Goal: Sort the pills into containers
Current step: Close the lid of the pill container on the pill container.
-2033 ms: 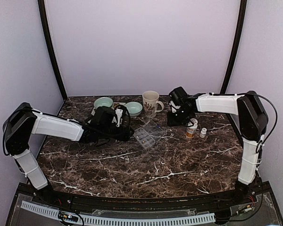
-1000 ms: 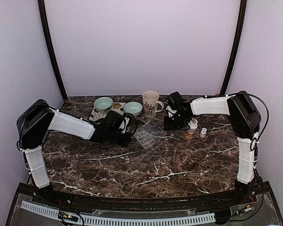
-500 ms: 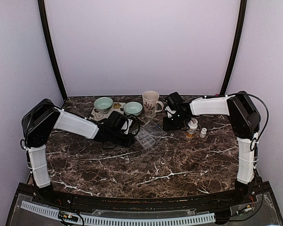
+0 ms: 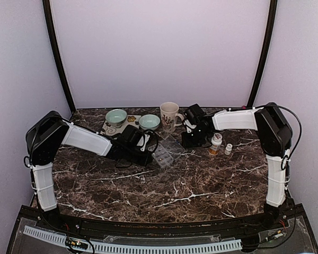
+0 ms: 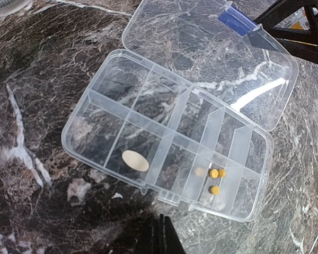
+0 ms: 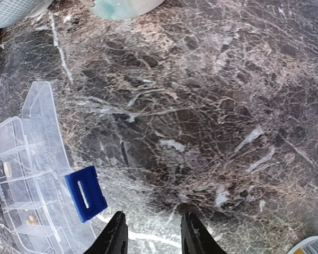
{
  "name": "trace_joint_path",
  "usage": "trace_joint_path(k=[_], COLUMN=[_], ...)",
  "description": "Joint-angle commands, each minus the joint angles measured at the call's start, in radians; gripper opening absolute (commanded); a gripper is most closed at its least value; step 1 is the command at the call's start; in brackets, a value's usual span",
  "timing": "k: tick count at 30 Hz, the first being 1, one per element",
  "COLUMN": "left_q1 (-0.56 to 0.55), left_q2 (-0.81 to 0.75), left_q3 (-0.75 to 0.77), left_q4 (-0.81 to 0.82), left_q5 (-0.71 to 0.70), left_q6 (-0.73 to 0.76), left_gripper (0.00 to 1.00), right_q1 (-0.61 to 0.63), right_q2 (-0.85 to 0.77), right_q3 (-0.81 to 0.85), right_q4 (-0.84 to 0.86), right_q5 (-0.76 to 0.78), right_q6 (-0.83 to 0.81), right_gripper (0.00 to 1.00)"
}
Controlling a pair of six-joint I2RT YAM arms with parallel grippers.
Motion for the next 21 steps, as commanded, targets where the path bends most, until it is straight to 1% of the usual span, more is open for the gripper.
trace_joint_path(k=[1,21], left_q1=[0.006,0.006], left_q2=[0.01,0.013], left_q3=[0.033,0.039], left_q4=[-0.024,-0.026], left_q5=[0.021,0.032], left_q6=[-0.007,-0.011], left_gripper=[0.0,0.0], right_q1=[0.016,0.063], right_q2=[-0.045,-0.07], right_q3=[0.023,0.05], right_q4=[0.025,0.026], right_q5=[-0.022,-0.07], right_q6=[0.017,0.036], right_gripper=[0.36,0.34])
